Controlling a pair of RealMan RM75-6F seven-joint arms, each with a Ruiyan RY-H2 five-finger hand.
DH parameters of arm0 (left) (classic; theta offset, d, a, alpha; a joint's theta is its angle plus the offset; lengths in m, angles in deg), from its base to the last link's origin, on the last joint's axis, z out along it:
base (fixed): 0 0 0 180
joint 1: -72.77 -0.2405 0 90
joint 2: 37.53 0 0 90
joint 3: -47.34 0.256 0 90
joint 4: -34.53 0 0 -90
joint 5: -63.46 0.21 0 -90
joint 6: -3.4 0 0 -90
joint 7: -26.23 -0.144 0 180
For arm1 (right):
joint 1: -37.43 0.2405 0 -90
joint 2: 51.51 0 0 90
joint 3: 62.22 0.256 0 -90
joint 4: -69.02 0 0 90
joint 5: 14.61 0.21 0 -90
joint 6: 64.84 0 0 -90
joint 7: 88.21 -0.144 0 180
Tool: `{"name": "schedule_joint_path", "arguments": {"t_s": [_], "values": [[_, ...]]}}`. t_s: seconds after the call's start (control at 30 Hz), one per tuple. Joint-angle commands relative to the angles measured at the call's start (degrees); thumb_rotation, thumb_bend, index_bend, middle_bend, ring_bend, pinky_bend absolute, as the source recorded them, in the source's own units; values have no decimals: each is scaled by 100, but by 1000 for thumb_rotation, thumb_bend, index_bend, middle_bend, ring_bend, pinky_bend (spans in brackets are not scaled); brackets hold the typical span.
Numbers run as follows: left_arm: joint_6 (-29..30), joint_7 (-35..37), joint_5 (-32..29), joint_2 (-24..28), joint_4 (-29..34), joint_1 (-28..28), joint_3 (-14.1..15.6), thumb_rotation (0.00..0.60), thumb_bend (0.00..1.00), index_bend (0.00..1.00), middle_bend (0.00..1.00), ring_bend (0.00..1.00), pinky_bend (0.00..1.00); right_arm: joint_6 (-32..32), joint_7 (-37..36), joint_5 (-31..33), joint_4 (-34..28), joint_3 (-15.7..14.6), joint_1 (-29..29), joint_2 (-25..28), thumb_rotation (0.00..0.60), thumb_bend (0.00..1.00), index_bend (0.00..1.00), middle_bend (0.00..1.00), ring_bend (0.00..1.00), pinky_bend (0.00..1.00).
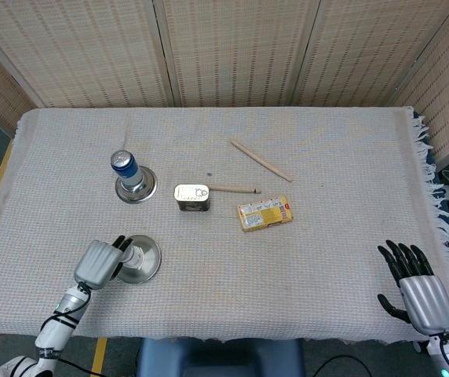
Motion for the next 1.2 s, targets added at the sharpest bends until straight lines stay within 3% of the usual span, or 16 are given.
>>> {"name": "schedule_joint_path", "arguments": {"t_s": [0.03,0.13,0.5,0.97,1.03,1.2], "values": [[19,-322,-202,-40,17,-33,-68,600,540,500,595,893,1000,-6,6,-1,-2,-3,3,-2,557,173,0,0,0,0],[49,-302,-196,-40,84,-53,-39,600,543,506,604,893,1000,-17,-7,-32,2,-21,7,-9,558,173,0,0,0,0],[-253,981,547,378,539,109,343,600,565,493,600,892,1000,-26,-21,-55,29,-35,11,-32,558,173,0,0,0,0],[93,-66,-12,60,56,-44,17,600,570,497,599,893,1000,-35,-13,-38,11,-36,10,-13,556,173,0,0,0,0],[116,-70,-4,55,50,-52,21,600,570,498,599,893,1000,-45,-9,-36,9,-42,10,-18,557,173,0,0,0,0],[-302,892,193,411,599,53,225,600,572,490,595,893,1000,-19,3,-33,1,-34,-1,-23,559,172,0,0,0,0]]}}
